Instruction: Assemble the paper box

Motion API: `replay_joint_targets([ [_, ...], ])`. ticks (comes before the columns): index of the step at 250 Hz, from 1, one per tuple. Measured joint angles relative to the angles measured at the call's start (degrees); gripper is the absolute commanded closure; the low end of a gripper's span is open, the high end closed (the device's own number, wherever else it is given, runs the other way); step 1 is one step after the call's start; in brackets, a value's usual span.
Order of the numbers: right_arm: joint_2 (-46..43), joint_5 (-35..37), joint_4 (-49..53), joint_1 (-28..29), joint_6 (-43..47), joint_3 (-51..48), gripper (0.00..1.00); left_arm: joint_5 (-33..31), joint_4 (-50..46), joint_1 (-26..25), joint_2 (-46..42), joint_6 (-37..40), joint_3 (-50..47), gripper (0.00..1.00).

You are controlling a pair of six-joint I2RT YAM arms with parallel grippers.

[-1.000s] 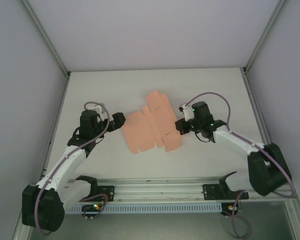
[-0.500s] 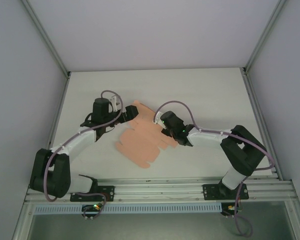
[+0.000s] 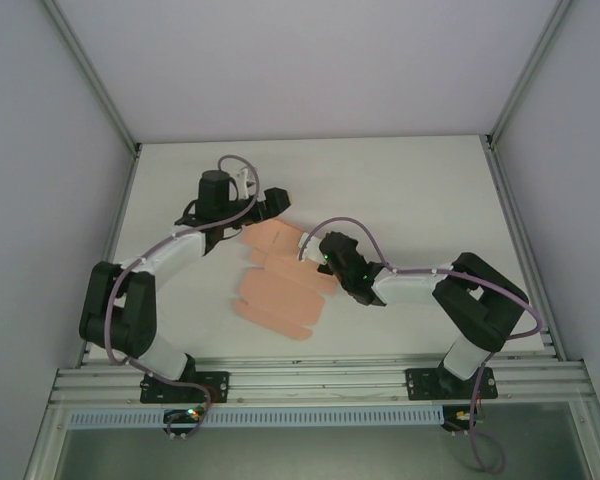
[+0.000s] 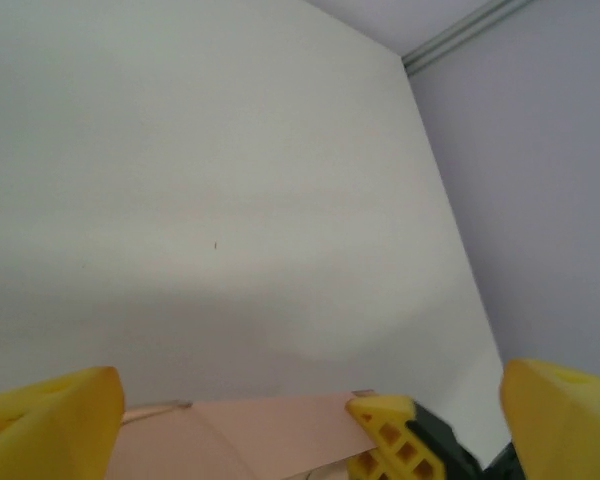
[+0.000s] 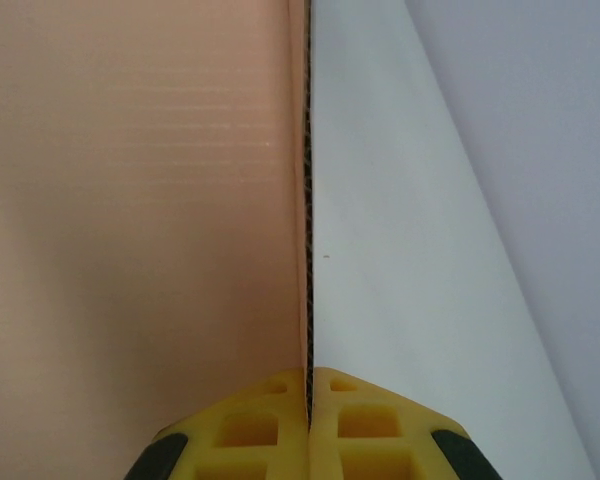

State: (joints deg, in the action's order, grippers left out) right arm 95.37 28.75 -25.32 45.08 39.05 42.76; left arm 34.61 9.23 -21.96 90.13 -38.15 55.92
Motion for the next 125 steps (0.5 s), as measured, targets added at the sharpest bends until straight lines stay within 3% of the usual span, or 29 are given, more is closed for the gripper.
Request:
replay_joint_targets([
  [64, 0.0, 1.1, -1.0, 0.0, -0.3, -0.1, 1.0, 0.8, -2.0, -4.3, 1.4, 0.6, -0.6, 0.18],
  [104, 0.0, 1.4, -0.9, 0.2, -0.2, -0.1, 1.0, -0.5, -2.1, -5.0, 1.4, 0.4, -1.1, 0.3],
  [125, 0.0, 1.7, -1.2, 0.3, -0.2, -0.1, 1.0, -1.1, -2.0, -5.0, 1.8, 0.0, -1.1, 0.41],
])
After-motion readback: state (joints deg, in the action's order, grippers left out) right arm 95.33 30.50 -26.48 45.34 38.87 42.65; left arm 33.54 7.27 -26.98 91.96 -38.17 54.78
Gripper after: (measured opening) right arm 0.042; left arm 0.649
